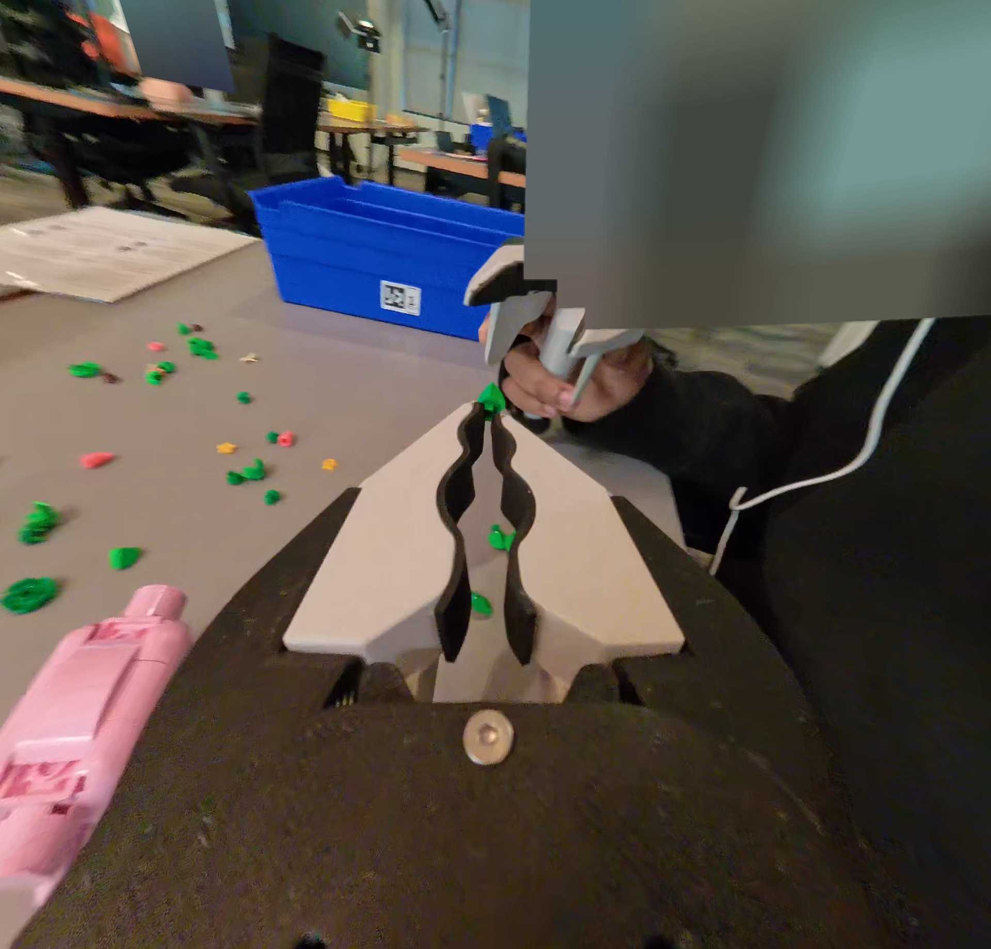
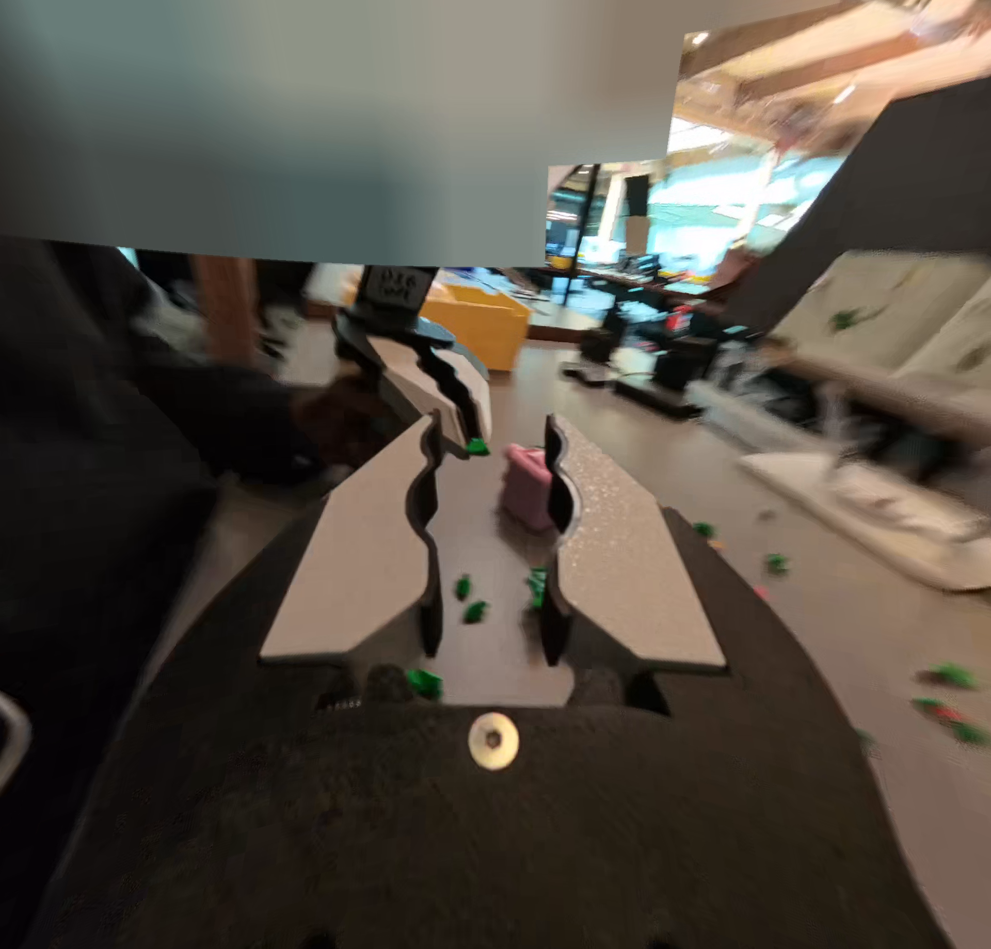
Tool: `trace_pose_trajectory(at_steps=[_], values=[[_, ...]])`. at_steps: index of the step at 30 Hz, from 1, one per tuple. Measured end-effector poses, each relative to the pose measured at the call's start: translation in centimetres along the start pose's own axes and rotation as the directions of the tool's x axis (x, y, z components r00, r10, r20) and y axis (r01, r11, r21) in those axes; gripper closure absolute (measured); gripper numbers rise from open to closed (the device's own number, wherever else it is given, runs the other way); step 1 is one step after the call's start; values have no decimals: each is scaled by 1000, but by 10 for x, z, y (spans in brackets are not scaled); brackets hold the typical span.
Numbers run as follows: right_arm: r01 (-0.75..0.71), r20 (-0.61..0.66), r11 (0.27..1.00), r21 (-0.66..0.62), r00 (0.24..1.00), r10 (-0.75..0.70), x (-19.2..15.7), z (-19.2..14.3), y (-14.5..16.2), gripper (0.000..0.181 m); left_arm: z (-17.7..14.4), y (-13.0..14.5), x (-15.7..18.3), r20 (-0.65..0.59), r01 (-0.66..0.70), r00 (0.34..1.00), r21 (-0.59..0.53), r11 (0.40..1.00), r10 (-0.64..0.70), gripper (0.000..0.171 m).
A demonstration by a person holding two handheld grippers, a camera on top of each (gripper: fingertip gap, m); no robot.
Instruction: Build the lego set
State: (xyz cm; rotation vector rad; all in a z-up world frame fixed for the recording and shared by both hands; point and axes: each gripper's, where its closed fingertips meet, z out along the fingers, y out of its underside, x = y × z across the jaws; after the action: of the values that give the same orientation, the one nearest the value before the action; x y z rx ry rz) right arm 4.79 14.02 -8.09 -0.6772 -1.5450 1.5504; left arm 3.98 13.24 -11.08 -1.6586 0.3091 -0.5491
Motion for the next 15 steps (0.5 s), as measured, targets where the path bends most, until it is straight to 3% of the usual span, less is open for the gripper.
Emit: trace_pose_trajectory(at_steps=[2, 5, 11, 15], values=[[244, -84, 969, -47, 965, -247, -4, -1, 4, 159, -4, 5, 2, -74, 61, 995, -19, 998, -63, 171], [471, -68, 875, -115, 875, -480, -17, 4, 13, 164, -13, 8, 3, -148, 132, 980, -38, 991, -136, 171], [645, 119, 750, -147, 764, -634, -22, 31, 24, 159, -27, 0, 3, -244, 231, 943, -15, 973, -228, 171], [678, 211, 730, -90, 729, -651, -20, 45, 23, 165, -31, -1, -2, -229, 230, 946, -15, 973, -227, 171]])
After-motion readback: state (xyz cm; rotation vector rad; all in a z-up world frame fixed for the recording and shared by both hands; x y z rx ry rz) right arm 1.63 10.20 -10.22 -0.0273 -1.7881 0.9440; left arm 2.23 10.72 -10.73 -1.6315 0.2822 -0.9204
